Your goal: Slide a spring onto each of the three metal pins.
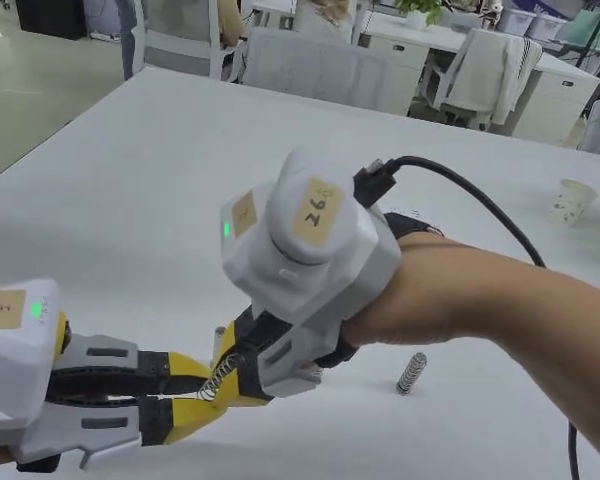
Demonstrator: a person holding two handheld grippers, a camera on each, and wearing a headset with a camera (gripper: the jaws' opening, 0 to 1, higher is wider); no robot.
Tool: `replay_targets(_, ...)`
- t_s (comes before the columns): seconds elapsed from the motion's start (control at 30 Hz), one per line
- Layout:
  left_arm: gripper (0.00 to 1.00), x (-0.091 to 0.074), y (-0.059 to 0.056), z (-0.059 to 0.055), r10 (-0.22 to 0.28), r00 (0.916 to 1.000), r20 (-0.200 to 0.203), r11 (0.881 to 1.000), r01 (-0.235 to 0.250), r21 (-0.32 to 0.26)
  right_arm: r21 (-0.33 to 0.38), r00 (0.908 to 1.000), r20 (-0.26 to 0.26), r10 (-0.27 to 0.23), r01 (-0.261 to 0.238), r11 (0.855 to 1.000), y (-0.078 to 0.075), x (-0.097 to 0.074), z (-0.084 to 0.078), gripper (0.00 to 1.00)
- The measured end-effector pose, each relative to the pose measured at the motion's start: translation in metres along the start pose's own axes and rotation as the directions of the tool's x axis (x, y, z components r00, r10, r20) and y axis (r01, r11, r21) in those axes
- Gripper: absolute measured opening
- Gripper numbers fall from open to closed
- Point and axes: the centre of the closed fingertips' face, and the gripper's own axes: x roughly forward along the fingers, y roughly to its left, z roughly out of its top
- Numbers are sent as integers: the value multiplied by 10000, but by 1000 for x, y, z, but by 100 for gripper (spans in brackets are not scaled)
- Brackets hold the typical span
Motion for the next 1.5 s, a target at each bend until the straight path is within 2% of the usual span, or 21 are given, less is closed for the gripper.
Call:
replay_targets(0.33, 3, 1, 1, -4, 46, 10000, -57, 9999, -46, -93, -45, 10000, -82, 32, -32, 10000, 0, 0, 0, 9)
replay_targets(0.53, 8, 1, 5, -4, 159, 9999, -41, 9997, -160, -203, -107, 9997, -260, -24, 21, 9999, -2, -1, -3, 9)
replay_targets(0.9, 11, -1, 6, -9, 287, 9996, -35, 9986, -289, -453, -84, 9998, -165, -97, 96, 9999, -5, -4, -3, 9)
replay_targets(1.5, 12, -7, 11, -10, 587, 9983, 38, 9965, -584, -590, -53, 9996, -105, -247, 246, 9997, -12, -10, -2, 9)
